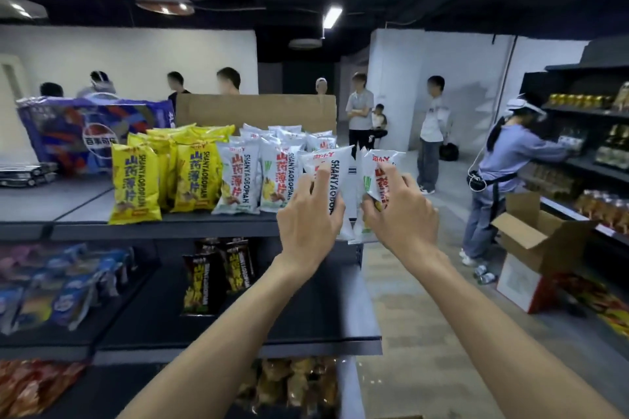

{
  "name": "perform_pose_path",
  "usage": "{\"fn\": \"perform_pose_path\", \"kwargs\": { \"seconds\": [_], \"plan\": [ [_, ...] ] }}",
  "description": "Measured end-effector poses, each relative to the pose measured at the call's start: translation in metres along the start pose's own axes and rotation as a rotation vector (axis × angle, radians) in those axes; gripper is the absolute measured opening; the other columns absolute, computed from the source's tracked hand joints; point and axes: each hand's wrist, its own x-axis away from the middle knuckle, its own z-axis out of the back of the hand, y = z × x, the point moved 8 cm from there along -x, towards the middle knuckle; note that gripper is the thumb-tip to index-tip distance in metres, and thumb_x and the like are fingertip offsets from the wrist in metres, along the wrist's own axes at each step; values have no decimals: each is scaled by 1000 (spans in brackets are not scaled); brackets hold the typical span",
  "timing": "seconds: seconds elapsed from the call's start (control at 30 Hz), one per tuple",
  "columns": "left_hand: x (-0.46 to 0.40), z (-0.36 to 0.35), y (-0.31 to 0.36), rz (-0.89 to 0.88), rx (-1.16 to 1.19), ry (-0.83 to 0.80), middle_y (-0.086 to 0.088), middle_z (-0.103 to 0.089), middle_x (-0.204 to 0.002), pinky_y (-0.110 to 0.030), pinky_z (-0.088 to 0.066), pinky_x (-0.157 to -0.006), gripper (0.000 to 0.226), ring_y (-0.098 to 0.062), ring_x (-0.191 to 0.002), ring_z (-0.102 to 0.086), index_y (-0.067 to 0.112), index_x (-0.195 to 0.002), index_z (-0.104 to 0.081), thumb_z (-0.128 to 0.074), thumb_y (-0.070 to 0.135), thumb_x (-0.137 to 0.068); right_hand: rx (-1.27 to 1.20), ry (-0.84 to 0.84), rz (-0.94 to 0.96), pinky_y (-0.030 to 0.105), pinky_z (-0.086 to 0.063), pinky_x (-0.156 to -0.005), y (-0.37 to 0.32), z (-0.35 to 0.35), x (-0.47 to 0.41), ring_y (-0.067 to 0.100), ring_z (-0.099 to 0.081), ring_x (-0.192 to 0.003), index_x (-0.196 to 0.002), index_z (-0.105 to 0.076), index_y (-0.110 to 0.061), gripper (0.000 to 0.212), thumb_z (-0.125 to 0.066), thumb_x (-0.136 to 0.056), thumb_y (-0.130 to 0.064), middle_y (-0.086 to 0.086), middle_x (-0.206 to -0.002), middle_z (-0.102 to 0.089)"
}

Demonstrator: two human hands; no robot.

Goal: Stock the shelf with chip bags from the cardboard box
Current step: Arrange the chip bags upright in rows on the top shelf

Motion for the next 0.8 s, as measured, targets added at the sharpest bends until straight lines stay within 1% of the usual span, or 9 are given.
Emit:
{"fn": "perform_pose_path", "kwargs": {
  "seconds": [0.1, 0.23, 0.33, 0.37, 0.47, 0.6, 0.67, 0.73, 0.8],
  "plan": [
    [-34, -29, 5, -25, -114, -21, -4, -53, -96, -25, -35, -39, 39, -18, -64, -56, 23, -127, -42, -53, 37, -92, -4, 4, -47, 34, -36, -66, 22, -7, -15, 32, -62, -92, -136, -44, -31, 53, -60, -86, -38, 1, -108, -58],
    [-73, -78, 0, -22, -195, -68, -8, -54, -100, -26, -40, -39, 40, -17, -59, -48, 23, -124, -38, -58, 33, -91, 45, -30, -69, 36, -41, -67, 54, -20, -39, 33, -63, -88, -133, -44, -29, 50, -61, -87, -40, 0, -98, -54],
    [-92, -113, -9, 36, -231, -92, -13, -55, -105, -23, -28, -37, 41, -16, -58, -39, 24, -123, -41, -62, 28, -89, 60, -40, -86, 37, -45, -68, 76, -31, -61, 32, -62, -84, -129, -44, -28, 48, -61, -87, -42, -4, -92, -48],
    [-96, -123, -12, 56, -248, -92, -14, -56, -105, -24, -30, -37, 44, -16, -58, -40, 25, -123, -43, -67, 26, -86, 58, -48, -83, 37, -45, -68, 81, -36, -68, 32, -63, -85, -128, -44, -28, 47, -61, -87, -43, -3, -94, -52],
    [-106, -151, -16, 94, -309, -121, -21, -59, -109, -29, -48, -45, 63, -24, -67, -60, 24, -120, -44, -81, 18, -69, 36, -73, -63, 37, -43, -67, 91, -54, -86, 31, -63, -86, -125, -46, -28, 45, -62, -87, -45, 1, -102, -60],
    [-114, -175, -17, 99, -338, -157, -18, -53, -103, -26, -45, -36, 82, -21, -61, -60, 22, -111, -46, -90, 16, -42, 3, -104, -57, 34, -37, -65, 103, -76, -100, 31, -62, -85, -123, -47, -27, 42, -61, -87, -44, 0, -97, -58],
    [-113, -182, -23, 112, -317, -147, -20, -52, -106, -29, -49, -40, 73, -28, -71, -62, 18, -113, -43, -86, 14, -54, -8, -111, -61, 34, -37, -65, 109, -86, -103, 33, -62, -87, -123, -49, -27, 43, -62, -85, -44, 0, -97, -58],
    [-112, -195, -31, 145, -274, -190, -22, -45, -121, -35, -55, -58, 60, -36, -94, -58, 16, -123, -25, -67, 11, -81, -16, -124, -69, 36, -36, -66, 112, -95, -105, 34, -63, -89, -122, -49, -28, 43, -62, -84, -43, 2, -100, -59],
    [-111, -206, -38, 174, -243, -246, -21, -34, -134, -38, -54, -79, 50, -38, -114, -48, 16, -126, -12, -52, 19, -96, -27, -134, -72, 37, -38, -67, 113, -102, -107, 35, -63, -90, -121, -50, -30, 41, -62, -84, -43, 2, -101, -60]
  ]
}}
